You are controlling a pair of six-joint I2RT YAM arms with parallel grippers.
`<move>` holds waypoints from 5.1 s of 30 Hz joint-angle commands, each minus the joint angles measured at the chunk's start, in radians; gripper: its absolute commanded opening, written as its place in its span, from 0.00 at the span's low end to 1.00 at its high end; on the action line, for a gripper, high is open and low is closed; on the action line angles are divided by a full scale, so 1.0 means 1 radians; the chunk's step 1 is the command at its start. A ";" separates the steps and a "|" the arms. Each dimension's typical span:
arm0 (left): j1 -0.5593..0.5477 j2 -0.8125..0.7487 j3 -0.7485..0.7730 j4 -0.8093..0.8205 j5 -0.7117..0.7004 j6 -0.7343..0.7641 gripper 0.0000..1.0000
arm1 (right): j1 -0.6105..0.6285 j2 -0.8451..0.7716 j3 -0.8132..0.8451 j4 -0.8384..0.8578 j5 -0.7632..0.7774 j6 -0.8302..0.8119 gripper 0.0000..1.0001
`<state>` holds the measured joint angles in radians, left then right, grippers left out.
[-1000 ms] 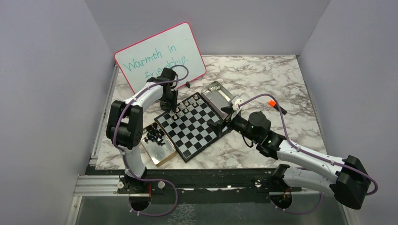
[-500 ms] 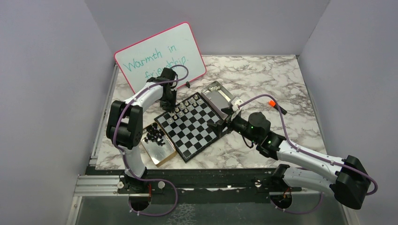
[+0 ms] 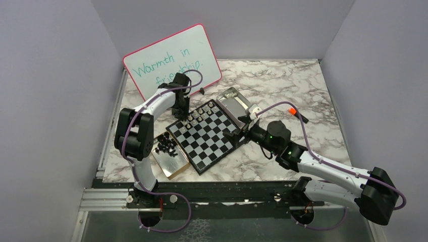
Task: Set up the chess pieces on the board
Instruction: Adjust the chess piece on the chessboard, then pick up the chess piece from the storage box, then place the chess piece on the chessboard.
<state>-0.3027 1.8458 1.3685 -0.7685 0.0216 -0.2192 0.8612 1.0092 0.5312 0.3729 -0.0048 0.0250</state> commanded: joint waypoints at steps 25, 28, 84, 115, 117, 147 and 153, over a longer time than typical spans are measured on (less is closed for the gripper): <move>-0.004 -0.012 0.019 0.029 -0.023 0.004 0.25 | 0.006 -0.002 -0.017 0.037 0.029 -0.016 1.00; -0.004 -0.020 0.024 0.028 -0.023 0.004 0.29 | 0.005 0.003 -0.015 0.037 0.028 -0.008 1.00; -0.004 -1.035 -0.608 0.417 0.064 0.078 0.99 | -0.390 1.120 0.839 -0.083 -0.162 -0.220 0.32; -0.004 -0.990 -0.612 0.425 0.092 0.081 0.89 | -0.390 1.030 0.815 -0.135 -0.146 -0.251 0.02; -0.004 -0.992 -0.611 0.425 0.090 0.083 0.88 | -0.390 0.982 0.803 -0.162 -0.150 -0.234 0.01; -0.005 -1.085 -0.602 0.404 -0.058 0.086 0.87 | -0.078 0.813 0.862 -1.199 -0.130 -0.005 0.05; -0.004 -1.083 -0.602 0.404 -0.060 0.085 0.87 | -0.043 0.942 0.914 -1.266 -0.118 -0.016 0.06</move>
<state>-0.3035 0.7731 0.7609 -0.3687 -0.0093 -0.1444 0.7998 1.8858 1.4010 -0.7895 -0.1539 0.0101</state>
